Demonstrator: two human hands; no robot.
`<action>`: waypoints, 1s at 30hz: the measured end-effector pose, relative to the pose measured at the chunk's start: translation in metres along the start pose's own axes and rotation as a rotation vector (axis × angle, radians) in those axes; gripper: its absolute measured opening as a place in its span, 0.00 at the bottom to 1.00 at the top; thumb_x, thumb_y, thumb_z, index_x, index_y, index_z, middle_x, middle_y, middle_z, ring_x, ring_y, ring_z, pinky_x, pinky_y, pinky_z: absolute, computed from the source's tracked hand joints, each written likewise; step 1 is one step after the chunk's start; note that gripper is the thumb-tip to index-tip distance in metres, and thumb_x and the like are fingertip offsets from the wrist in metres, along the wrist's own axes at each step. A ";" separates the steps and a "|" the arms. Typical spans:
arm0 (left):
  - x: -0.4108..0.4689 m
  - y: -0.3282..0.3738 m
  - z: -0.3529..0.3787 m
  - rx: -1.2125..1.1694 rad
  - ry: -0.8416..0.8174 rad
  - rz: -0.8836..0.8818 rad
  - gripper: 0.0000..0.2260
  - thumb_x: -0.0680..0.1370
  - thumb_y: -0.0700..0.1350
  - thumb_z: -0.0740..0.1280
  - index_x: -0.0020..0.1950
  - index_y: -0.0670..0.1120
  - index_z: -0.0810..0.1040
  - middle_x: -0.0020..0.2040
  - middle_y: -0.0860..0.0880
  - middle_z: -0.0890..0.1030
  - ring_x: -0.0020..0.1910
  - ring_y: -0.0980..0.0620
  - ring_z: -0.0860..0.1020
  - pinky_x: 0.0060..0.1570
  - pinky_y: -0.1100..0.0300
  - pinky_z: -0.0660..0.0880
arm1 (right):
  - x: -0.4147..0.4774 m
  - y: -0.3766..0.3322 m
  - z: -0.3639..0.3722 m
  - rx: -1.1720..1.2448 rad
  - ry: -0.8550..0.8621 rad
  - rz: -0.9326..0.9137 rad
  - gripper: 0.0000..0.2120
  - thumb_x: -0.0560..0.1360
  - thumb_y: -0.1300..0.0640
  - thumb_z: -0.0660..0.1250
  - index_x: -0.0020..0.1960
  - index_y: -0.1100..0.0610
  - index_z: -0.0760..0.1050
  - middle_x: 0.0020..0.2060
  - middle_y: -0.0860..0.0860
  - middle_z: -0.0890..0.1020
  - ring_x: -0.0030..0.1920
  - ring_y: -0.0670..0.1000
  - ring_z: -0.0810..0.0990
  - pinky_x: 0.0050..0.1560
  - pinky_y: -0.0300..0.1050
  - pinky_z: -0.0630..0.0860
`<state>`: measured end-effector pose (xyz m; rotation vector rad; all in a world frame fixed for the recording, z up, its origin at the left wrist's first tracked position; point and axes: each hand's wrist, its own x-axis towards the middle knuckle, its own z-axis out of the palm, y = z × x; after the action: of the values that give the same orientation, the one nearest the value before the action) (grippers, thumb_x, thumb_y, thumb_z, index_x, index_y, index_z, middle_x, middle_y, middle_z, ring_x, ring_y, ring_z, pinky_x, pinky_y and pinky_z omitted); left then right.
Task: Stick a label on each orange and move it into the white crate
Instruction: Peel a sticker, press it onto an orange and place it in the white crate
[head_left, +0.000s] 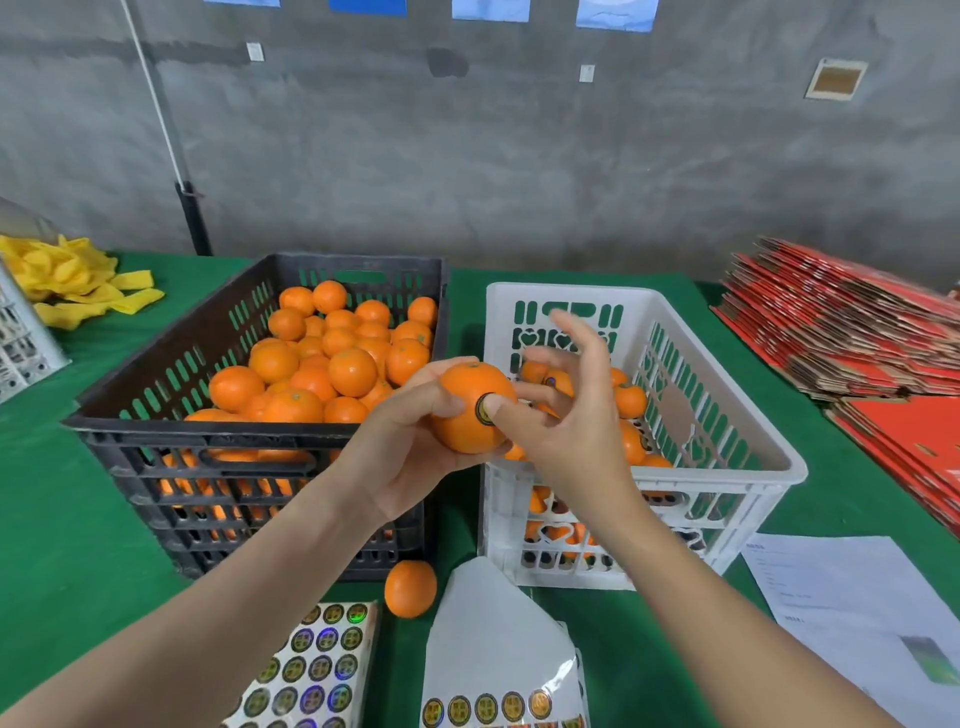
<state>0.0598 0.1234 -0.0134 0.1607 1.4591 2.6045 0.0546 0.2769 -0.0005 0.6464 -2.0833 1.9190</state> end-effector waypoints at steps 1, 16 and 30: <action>0.001 0.000 0.000 0.010 0.001 0.007 0.23 0.61 0.39 0.69 0.56 0.47 0.79 0.50 0.44 0.83 0.47 0.45 0.83 0.48 0.44 0.81 | 0.003 0.000 -0.006 0.059 -0.022 0.088 0.36 0.69 0.60 0.75 0.65 0.37 0.59 0.57 0.46 0.72 0.47 0.43 0.81 0.41 0.39 0.79; -0.026 -0.040 -0.009 0.689 0.216 -0.141 0.09 0.81 0.38 0.60 0.49 0.42 0.80 0.42 0.42 0.84 0.38 0.48 0.83 0.37 0.60 0.80 | 0.126 0.125 -0.089 -1.127 -0.544 0.407 0.22 0.71 0.53 0.69 0.63 0.59 0.73 0.55 0.55 0.77 0.55 0.56 0.76 0.49 0.48 0.73; -0.046 -0.169 -0.093 0.975 0.434 -0.856 0.15 0.74 0.51 0.73 0.47 0.43 0.71 0.54 0.47 0.69 0.41 0.51 0.73 0.37 0.63 0.72 | 0.089 0.112 -0.059 -0.880 -0.162 -0.136 0.13 0.76 0.60 0.64 0.60 0.60 0.75 0.55 0.57 0.78 0.54 0.54 0.76 0.54 0.48 0.73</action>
<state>0.1028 0.1243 -0.2064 -0.7800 2.1573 1.1653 -0.0827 0.3256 -0.0526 0.6942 -2.5728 0.7377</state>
